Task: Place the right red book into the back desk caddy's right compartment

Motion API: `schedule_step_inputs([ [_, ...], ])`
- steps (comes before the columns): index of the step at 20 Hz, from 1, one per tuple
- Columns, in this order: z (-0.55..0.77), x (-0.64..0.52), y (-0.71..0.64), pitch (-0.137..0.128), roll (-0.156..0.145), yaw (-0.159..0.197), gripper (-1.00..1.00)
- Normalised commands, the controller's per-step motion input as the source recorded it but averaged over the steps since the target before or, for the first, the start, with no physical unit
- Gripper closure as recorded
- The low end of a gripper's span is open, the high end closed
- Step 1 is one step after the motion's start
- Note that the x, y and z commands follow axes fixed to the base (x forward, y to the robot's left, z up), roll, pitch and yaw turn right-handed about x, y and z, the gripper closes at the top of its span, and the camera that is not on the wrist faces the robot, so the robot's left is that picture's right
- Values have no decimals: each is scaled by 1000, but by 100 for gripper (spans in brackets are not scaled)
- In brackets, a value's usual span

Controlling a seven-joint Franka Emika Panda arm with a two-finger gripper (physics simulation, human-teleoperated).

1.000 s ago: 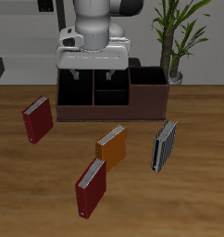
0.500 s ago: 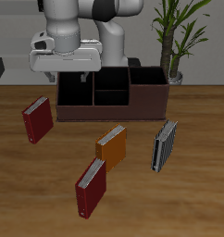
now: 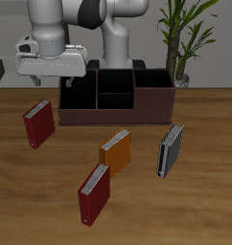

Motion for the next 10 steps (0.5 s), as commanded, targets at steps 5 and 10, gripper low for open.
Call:
schedule_step_inputs([
  [5, -113, -225, -254, -44, -50, -49, -100],
  [10, -179, -208, -298, -23, -34, -49, -100],
])
